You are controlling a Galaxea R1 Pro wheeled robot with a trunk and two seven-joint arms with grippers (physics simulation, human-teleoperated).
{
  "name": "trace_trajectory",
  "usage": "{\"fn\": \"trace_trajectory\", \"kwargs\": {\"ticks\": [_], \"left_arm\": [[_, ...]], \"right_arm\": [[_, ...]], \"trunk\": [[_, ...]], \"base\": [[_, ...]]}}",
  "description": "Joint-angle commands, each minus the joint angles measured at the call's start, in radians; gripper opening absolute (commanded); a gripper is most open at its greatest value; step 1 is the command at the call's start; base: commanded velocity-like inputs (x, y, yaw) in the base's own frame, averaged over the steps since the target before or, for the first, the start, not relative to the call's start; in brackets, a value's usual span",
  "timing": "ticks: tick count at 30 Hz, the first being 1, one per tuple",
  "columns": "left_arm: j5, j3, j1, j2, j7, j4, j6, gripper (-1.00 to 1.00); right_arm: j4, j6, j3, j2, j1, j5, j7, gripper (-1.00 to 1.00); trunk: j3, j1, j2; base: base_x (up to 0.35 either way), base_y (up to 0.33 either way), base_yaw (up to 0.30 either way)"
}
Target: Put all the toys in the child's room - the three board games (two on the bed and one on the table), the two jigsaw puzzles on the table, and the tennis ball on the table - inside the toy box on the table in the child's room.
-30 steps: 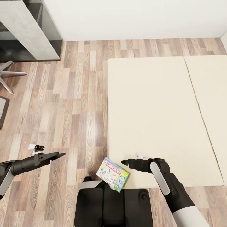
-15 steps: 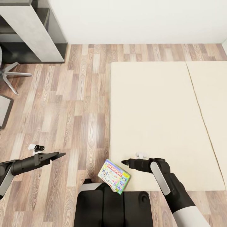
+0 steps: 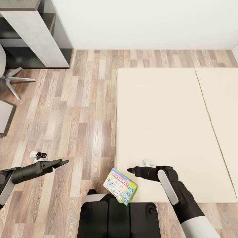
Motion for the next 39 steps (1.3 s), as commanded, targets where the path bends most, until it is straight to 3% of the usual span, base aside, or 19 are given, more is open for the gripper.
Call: {"fn": "trace_trajectory", "kwargs": {"ticks": [1,20,39], "left_arm": [[0.000,0.000,0.000,0.000,-0.004,0.000,0.011,1.00],[0.000,0.000,0.000,0.000,-0.004,0.000,0.011,1.00],[0.000,0.000,0.000,0.000,-0.004,0.000,0.011,1.00]], "right_arm": [[-0.001,0.004,0.000,0.000,0.000,0.007,0.007,1.00],[-0.002,0.003,0.000,0.004,0.000,0.008,0.006,1.00],[-0.002,0.003,0.001,0.005,-0.001,0.008,0.005,1.00]], "trunk": [[-0.001,0.001,-0.001],[0.007,0.001,-0.001],[0.035,0.001,-0.001]], "base": [[0.000,0.000,0.002],[0.000,0.000,-0.052],[0.000,0.000,-0.001]]}}
